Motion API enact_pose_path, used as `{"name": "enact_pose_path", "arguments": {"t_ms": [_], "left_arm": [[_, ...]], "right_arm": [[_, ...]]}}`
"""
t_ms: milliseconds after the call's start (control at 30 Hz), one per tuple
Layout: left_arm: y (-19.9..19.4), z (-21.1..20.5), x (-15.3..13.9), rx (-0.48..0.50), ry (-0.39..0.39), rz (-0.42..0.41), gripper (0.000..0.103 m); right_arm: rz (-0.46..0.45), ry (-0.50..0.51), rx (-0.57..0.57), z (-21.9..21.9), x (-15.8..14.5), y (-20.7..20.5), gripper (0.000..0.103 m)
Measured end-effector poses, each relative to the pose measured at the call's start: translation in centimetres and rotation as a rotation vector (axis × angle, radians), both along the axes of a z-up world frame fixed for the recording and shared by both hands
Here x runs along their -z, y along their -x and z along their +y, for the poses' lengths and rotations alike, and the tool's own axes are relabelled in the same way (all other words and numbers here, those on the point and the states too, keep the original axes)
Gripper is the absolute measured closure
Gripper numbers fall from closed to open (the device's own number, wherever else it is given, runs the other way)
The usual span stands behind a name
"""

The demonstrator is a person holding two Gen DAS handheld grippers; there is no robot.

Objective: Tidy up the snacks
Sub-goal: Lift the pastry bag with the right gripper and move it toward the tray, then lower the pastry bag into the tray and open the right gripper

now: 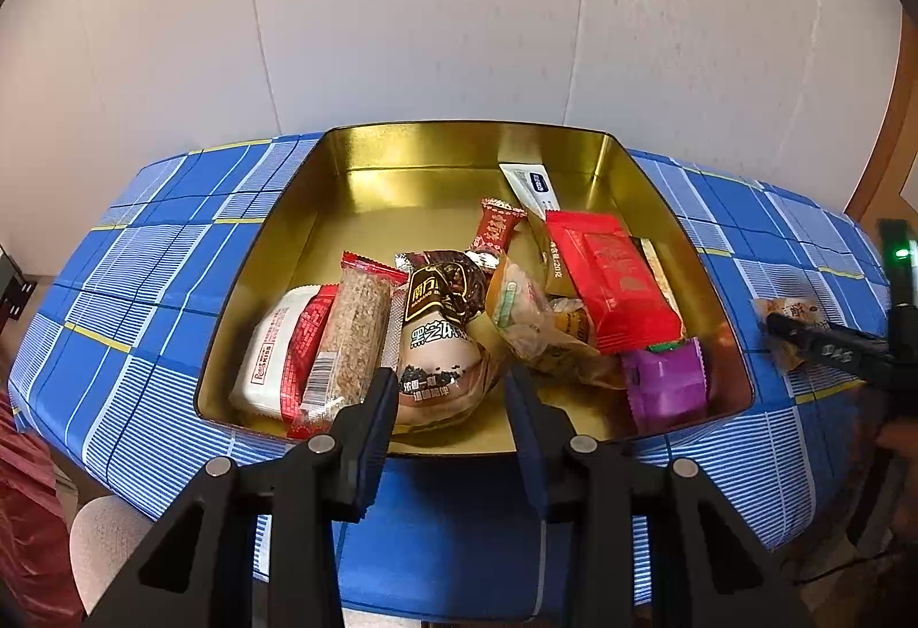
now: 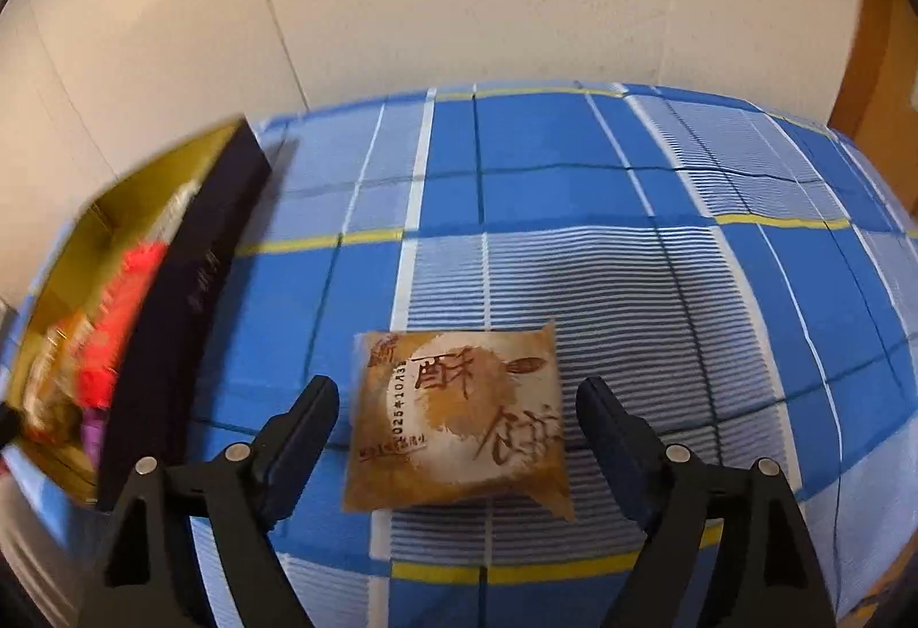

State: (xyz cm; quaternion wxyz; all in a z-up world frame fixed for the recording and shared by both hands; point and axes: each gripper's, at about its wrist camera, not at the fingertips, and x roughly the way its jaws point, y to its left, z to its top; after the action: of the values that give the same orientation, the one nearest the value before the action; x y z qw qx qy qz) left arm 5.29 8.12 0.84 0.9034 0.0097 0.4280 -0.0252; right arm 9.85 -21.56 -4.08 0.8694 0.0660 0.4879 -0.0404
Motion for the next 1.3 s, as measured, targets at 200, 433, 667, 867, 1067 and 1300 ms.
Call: {"name": "enact_pose_path", "arguments": {"t_ms": [200,433,667,867,1067,1300], "left_arm": [[0.0,0.2,0.0,-0.004,-0.002,0.001,0.064],[0.0,0.4,-0.1,-0.015,0.008,-0.001,0.064],[0.1,0.6,-0.4,-0.005,0.016,-0.004,0.064],[0.2,1.3,-0.7,-0.008,0.030,0.002,0.064],[0.3,2.9,-1.4,-0.039,0.024,-0.005,0.064],[0.2,4.5,-0.9,-0.105,0.042,0.036,0.064]], "right_arm": [[-0.041,0.092,-0.047,1.4,0.1,0.3,0.036],[-0.070,0.071,-0.060,1.4,-0.5,1.2,0.042],[-0.167,-0.038,-0.093,2.7,-4.3,2.3,0.042],[-0.227,-0.080,-0.252,8.0,-7.6,2.0,0.042],[-0.196,-0.097,-0.412,14.3,-7.4,0.2,0.041],[-0.124,-0.103,-0.507,19.4,-5.4,-3.3,0.040]]}}
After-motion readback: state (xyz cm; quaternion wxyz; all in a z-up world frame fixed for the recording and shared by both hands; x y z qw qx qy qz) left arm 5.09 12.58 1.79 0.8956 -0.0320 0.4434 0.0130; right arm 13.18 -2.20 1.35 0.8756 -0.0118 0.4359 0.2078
